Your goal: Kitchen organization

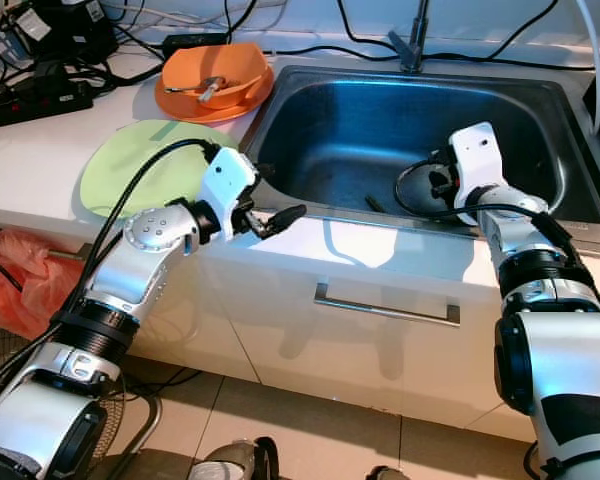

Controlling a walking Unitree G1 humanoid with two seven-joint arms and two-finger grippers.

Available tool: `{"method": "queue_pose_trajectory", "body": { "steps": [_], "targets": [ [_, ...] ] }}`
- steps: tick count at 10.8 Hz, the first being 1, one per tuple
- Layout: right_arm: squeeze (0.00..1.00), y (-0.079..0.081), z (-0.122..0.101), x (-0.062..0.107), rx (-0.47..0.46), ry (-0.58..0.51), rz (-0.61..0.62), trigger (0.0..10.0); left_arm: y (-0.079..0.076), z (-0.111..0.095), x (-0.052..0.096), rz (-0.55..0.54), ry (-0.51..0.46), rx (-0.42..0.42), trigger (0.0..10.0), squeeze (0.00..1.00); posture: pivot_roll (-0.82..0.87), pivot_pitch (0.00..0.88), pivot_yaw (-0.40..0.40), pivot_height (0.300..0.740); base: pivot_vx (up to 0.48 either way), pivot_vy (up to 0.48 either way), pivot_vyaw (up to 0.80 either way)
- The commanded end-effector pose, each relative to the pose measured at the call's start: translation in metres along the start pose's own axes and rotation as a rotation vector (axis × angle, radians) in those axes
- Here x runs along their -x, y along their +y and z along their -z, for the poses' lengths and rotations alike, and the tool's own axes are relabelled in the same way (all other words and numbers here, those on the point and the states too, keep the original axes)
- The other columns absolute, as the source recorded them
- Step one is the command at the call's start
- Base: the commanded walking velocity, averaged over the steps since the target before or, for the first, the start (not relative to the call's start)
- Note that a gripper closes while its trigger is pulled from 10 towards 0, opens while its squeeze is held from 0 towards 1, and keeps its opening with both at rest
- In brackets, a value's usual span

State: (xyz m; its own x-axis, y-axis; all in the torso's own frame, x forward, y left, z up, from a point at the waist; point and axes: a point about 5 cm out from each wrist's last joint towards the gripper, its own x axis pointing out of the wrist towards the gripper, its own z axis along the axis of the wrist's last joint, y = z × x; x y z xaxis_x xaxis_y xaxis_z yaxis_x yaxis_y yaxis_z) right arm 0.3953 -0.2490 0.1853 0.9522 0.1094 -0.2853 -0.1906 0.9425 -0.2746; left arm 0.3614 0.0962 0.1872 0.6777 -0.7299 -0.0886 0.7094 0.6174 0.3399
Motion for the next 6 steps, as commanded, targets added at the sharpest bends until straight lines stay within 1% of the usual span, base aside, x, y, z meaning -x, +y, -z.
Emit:
{"method": "queue_pose_trajectory", "body": {
  "steps": [1, 2, 3, 4, 5, 6],
  "targets": [
    [1.0, -0.001, -0.004, 0.0, 0.001, -0.013, -0.005, 10.0, 0.004, -0.004, 0.003, -0.004, -0.015, 0.002, 10.0, 0.0, 0.07, 0.091, 0.096, 0.74, 0.0, 0.0, 0.0],
    [1.0, -0.002, -0.008, 0.0, -0.027, -0.032, -0.005, 10.0, 0.008, -0.006, 0.003, -0.037, -0.012, -0.011, 10.0, 0.0, 0.07, 0.089, 0.096, 0.74, 0.0, 0.0, 0.0],
    [1.0, 0.0, -0.022, -0.001, -0.068, -0.096, -0.023, 10.0, 0.017, -0.008, 0.005, -0.108, 0.001, -0.025, 10.0, 0.0, 0.07, 0.088, 0.095, 0.74, 0.0, 0.0, 0.0],
    [1.0, 0.002, -0.03, -0.002, -0.09, -0.134, -0.04, 10.0, 0.022, -0.007, 0.007, -0.144, 0.019, -0.033, 10.0, 0.0, 0.07, 0.087, 0.095, 0.74, 0.0, 0.0, 0.0],
    [1.0, 0.007, -0.047, -0.003, -0.135, -0.206, -0.07, 10.0, 0.03, -0.007, 0.011, -0.189, 0.047, -0.05, 10.0, 0.0, 0.06, 0.088, 0.094, 0.74, 0.0, 0.0, 0.0],
    [1.0, 0.013, -0.059, -0.003, -0.169, -0.267, -0.091, 10.0, 0.036, -0.009, 0.015, -0.211, 0.066, -0.079, 10.0, 0.0, 0.06, 0.086, 0.094, 0.74, 0.0, 0.0, 0.0]
  ]
}}
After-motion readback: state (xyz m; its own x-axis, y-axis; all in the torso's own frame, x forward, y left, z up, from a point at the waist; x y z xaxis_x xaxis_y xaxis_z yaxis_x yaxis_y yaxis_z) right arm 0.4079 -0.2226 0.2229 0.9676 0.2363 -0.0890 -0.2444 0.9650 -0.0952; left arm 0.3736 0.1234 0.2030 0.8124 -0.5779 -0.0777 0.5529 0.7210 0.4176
